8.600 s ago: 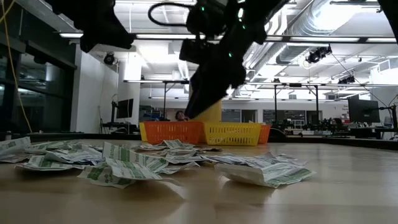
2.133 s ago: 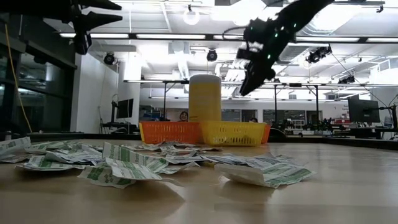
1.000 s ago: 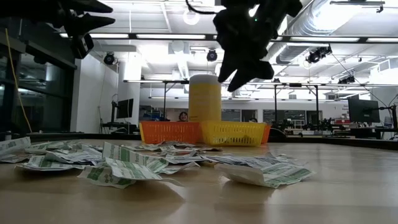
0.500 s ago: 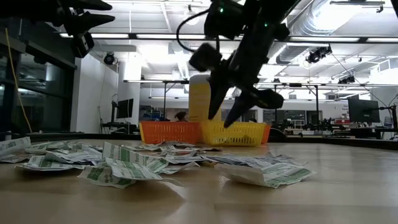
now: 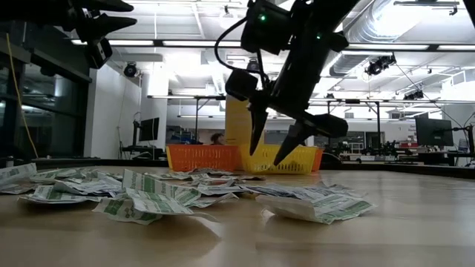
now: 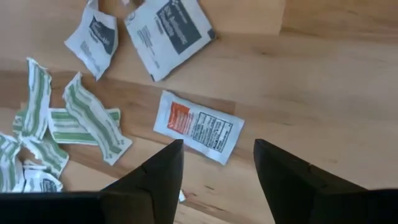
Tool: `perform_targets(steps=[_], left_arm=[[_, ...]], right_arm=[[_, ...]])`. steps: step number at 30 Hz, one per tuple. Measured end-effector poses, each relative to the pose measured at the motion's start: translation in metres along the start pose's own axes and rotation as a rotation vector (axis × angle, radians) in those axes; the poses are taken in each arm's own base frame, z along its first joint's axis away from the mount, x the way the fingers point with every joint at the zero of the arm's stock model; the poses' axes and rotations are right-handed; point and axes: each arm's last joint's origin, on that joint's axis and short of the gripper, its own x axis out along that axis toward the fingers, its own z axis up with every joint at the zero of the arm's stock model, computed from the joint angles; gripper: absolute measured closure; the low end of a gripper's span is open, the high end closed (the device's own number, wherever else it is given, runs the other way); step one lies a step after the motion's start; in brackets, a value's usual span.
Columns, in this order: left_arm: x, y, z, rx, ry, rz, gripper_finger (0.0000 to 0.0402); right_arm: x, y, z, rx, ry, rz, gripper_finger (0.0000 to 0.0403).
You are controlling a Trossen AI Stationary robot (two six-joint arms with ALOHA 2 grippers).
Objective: Pick & Place First Aid Supplies
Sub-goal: Put the orange ointment pack into the bottom orange basket
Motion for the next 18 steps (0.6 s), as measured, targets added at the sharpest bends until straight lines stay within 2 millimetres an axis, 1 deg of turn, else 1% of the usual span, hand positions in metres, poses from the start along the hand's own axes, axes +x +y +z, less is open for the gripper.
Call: perform_targets(steps=[5, 12, 18], left_arm=[[0.000, 0.000, 0.000, 0.000, 0.008, -0.011, 0.0318], [0.000, 0.000, 0.000, 0.001, 0.011, -0.016, 0.0318], [0.000, -0.001, -0.001, 0.001, 0.017, -0.022, 0.0318]], right_arm=[[0.002, 0.000, -0.007, 0.022, 0.001, 0.000, 0.0210], [0.019, -0.003, -0.012, 0.064, 0.019, -0.034, 0.0210], [0.024, -0.002, -0.013, 0.079, 0.030, -0.025, 0.0210]])
